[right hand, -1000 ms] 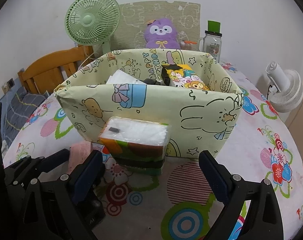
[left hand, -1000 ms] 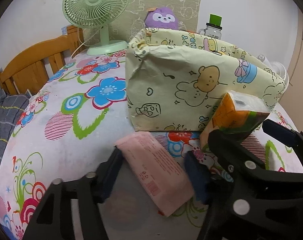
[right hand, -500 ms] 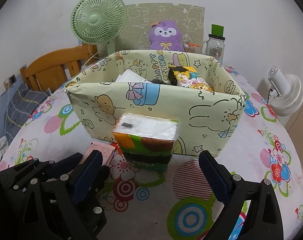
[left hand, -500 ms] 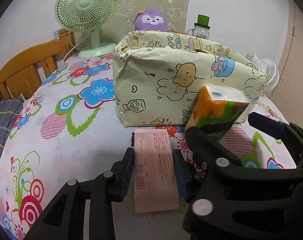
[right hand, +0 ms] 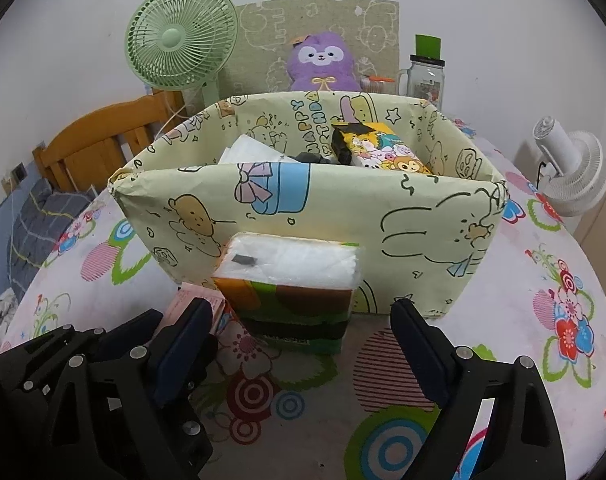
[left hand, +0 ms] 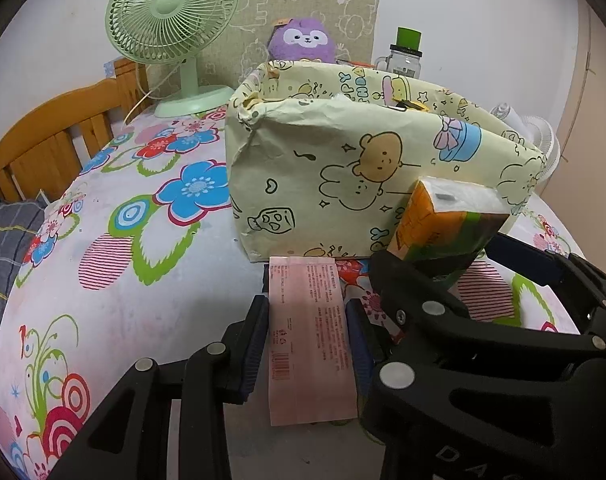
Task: Organize soft objects
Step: 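Grasp the pink wipe pack with the left gripper while the right grasps the tissue pack, then lift the pink pack with the left gripper while the right lifts the tissue pack over the box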
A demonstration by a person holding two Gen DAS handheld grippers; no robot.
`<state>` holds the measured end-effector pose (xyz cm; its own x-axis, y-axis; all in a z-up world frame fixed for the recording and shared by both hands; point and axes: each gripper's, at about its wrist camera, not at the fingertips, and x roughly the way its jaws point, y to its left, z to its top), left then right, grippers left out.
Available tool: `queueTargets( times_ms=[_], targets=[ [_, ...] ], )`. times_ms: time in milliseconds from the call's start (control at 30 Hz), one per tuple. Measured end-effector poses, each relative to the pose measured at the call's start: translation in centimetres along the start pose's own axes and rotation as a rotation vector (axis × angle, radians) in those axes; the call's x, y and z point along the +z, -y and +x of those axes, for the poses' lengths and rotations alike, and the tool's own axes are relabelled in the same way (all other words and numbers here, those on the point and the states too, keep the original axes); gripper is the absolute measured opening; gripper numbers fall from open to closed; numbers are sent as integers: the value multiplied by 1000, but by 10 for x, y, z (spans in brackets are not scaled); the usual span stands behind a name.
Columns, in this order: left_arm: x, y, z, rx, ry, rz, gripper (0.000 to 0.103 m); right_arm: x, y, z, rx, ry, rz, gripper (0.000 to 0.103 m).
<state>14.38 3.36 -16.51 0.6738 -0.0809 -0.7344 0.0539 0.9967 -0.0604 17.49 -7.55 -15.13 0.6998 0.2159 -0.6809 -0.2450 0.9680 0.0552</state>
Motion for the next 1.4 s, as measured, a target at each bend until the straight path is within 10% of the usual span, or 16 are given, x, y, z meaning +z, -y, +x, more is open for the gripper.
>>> queueTargets(
  times_ms=[367, 533, 1400],
  targets=[
    [6, -2, 2, 6, -9, 14, 40, 4, -5, 6, -10, -1, 14, 80],
    [6, 0, 3, 0, -7, 19, 40, 4, -1, 8, -23, -16, 30, 57],
    [-2, 38, -20, -34, 20, 54, 39, -10, 23, -31, -27, 4, 58, 55]
  ],
)
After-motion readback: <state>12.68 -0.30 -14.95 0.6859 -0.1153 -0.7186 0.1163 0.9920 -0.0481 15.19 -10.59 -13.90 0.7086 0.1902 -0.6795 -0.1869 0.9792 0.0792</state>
